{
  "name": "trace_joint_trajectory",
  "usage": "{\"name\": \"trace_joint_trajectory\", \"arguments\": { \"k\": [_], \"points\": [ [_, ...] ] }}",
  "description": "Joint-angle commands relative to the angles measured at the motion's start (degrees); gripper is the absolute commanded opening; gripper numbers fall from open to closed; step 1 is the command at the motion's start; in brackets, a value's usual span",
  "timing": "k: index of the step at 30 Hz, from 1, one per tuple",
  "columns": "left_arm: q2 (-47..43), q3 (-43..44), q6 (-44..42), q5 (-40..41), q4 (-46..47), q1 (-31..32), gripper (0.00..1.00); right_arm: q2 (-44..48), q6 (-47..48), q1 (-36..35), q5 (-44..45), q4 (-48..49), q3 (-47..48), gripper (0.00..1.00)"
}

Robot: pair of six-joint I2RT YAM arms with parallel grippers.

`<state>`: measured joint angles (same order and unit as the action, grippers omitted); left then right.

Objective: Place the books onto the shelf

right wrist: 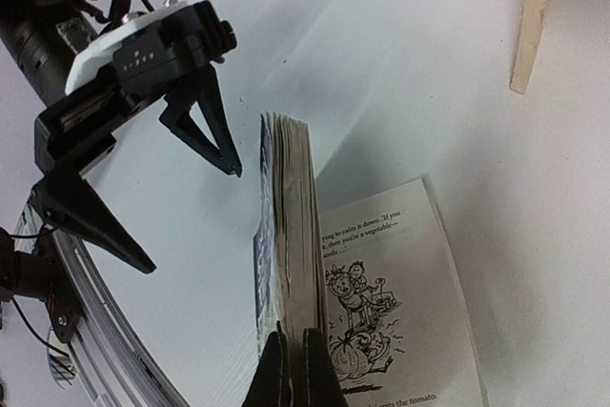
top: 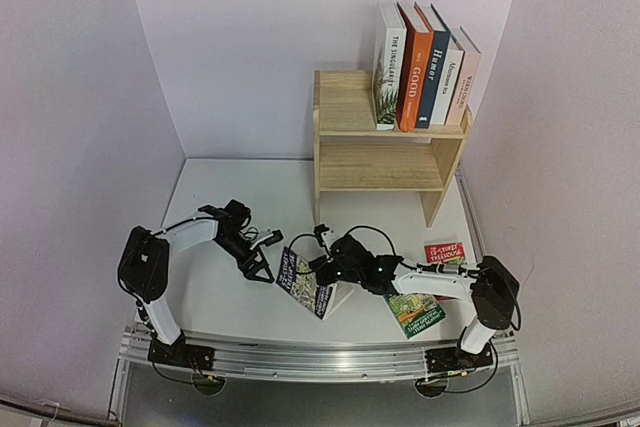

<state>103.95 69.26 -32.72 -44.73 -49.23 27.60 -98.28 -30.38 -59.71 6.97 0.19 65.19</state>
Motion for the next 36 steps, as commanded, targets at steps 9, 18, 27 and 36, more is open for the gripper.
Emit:
{"name": "trace_joint_trajectory", "arguments": {
  "k": [9,18,27,36],
  "points": [
    [-24.99,-15.93,-26.72,13.78,18.14,1.88,1.00,-2.96,-19.20,3.41,-5.20,3.27,7.27,0.00],
    [-33.10,-38.01,-44.24,23.05,54.89,11.01,1.00,-3.61,-24.40,3.89,-7.76,3.53,10.74,0.00],
    [-27.44,-46.27,-50.86,26.01,78.91,12.46,1.00,-3.28,-34.23,3.90,-9.66,10.85,9.03,0.00],
    [-16.44,-48.00,-51.19,30.46,100.36,13.44,0.99,-3.47,-37.12,3.90,-10.77,12.05,9.46,0.00]
  ]
}}
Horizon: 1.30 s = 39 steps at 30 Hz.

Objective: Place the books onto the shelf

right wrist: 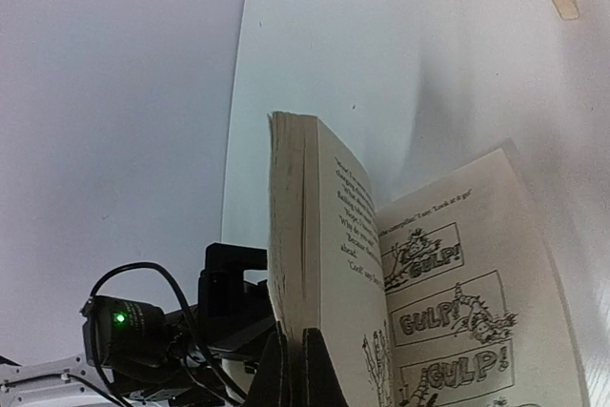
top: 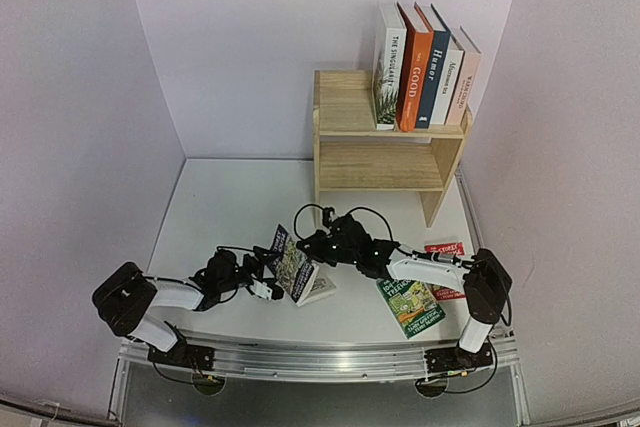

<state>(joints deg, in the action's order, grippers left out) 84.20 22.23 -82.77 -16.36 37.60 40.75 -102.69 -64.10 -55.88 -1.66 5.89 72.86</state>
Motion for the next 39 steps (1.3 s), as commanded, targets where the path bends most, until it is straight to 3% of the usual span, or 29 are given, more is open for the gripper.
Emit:
{"name": "trace_joint_trajectory", "arguments": {
  "k": [1,3,6,8,10,16,17,18,20,22,25,29,36,39],
  "points": [
    [3.72,-0.87,-0.71,2.39,14.99,0.32,0.97,1.06,-3.67,0.11,-2.37,6.37,1.43,0.00],
    [3.05,-0.54,-0.13,2.68,15.39,0.34,0.77,1.71,-4.12,0.64,-2.71,6.34,0.20,0.00],
    [-0.92,-0.09,0.40,2.69,10.35,0.29,0.29,2.67,-4.51,2.44,-4.92,6.00,-2.21,0.00],
    [-4.13,0.84,1.66,2.41,4.58,0.33,0.11,2.84,-4.16,3.23,-5.99,5.38,-2.95,0.00],
    [-6.71,1.78,3.51,2.00,0.41,0.30,0.02,2.46,-3.95,3.59,-6.71,4.60,-3.06,0.00],
    [-13.95,1.90,5.49,0.71,-6.72,0.31,0.00,1.53,-3.87,4.45,-8.99,2.90,-3.19,0.00],
    [-15.29,2.60,6.05,0.17,-10.34,0.31,0.00,1.21,-1.69,4.79,-9.55,-0.95,-2.07,0.00],
    [-17.03,3.67,6.74,-0.39,-14.42,0.30,0.00,0.85,1.93,4.94,-9.26,-6.77,0.78,0.11],
    [-20.42,8.12,8.53,-2.24,-28.26,0.33,0.00,-0.28,14.25,4.65,-4.28,-26.06,9.44,0.48],
    [-22.01,12.54,9.83,-3.95,-41.29,0.30,0.00,-0.28,24.94,3.52,2.91,-37.16,15.77,0.65],
    [-22.24,16.33,10.26,-4.47,-51.98,0.32,0.00,3.63,37.28,1.62,6.65,-38.43,15.50,0.88],
    [-20.57,20.02,13.03,-2.96,-59.12,0.40,0.00,8.46,52.99,-1.95,2.79,-34.94,11.34,0.89],
    [-17.63,27.48,19.88,-2.02,-67.91,0.30,0.00,22.19,67.45,-4.99,-4.03,-6.82,-8.71,0.95],
    [-17.90,29.18,20.31,-2.48,-70.56,0.32,0.00,19.87,75.61,-9.01,-1.97,-8.86,-6.65,0.95]
  ]
}}
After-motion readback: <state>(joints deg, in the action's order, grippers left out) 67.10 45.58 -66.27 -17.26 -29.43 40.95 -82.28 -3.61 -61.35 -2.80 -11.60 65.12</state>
